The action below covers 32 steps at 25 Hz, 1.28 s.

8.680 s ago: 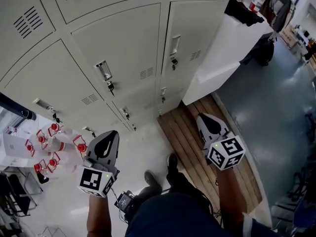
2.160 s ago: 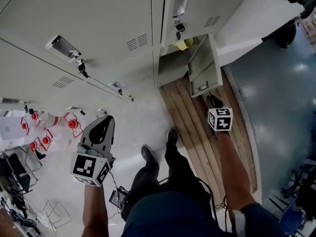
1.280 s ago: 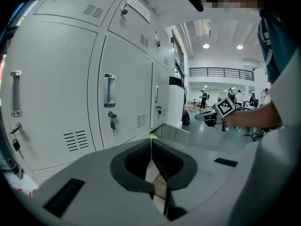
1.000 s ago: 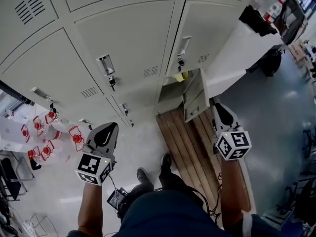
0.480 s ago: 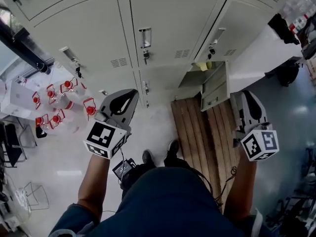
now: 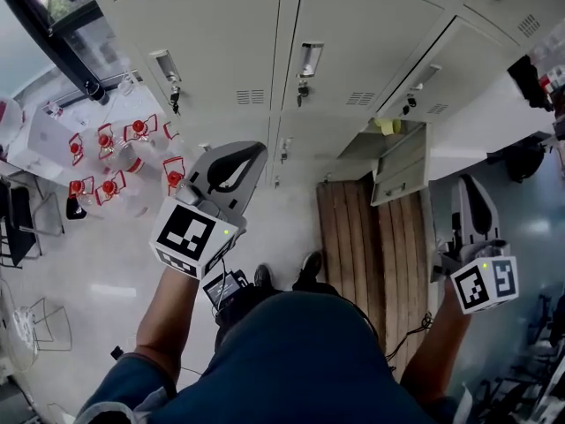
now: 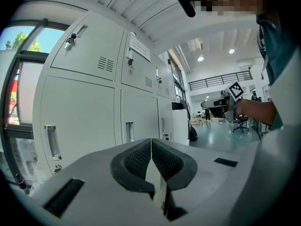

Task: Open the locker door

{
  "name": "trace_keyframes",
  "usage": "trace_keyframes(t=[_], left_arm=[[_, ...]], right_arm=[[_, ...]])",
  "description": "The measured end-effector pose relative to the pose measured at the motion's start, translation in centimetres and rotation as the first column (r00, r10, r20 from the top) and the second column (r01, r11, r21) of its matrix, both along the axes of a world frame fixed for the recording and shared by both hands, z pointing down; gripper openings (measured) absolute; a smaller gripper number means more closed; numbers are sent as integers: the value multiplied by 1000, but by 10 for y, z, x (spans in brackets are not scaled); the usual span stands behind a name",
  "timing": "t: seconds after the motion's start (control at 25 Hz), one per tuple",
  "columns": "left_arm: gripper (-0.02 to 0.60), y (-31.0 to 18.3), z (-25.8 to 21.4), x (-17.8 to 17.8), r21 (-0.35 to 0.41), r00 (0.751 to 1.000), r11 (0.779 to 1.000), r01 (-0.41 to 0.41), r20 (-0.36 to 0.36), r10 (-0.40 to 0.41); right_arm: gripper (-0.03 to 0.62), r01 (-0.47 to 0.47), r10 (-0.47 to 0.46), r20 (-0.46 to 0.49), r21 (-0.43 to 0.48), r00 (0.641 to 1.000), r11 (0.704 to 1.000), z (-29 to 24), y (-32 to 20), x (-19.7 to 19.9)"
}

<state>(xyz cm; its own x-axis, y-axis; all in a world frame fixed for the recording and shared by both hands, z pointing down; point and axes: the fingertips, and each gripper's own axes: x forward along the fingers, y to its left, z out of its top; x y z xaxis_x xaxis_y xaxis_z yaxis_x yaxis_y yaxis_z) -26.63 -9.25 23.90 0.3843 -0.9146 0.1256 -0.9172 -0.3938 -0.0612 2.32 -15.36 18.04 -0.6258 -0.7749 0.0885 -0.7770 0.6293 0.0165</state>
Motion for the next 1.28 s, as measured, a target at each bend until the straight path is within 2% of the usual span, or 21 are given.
trace_keyframes(t=[0.24,0.48,0.76,1.28], left_arm=[[18,10,-17,-5,23,1000,1000,-6,-3,6],[18,16,-24,-10,42,1000,999,-4,-21,5],[18,20,-14,-16,13,1000,1000,3,-12,-3],[18,28,-5,-24,16,1000,1000,-5,-16,5]], right_arm=[[51,38,-38,-10,-13,999,999,-8,15,-18],[35,33,-33,-62,-14,998,999,-4,22,-28],[35,15,-16,-66,-18,998,1000,0,27,-27],[35,6,-7,-58,-28,998,1000,6,35,-32]])
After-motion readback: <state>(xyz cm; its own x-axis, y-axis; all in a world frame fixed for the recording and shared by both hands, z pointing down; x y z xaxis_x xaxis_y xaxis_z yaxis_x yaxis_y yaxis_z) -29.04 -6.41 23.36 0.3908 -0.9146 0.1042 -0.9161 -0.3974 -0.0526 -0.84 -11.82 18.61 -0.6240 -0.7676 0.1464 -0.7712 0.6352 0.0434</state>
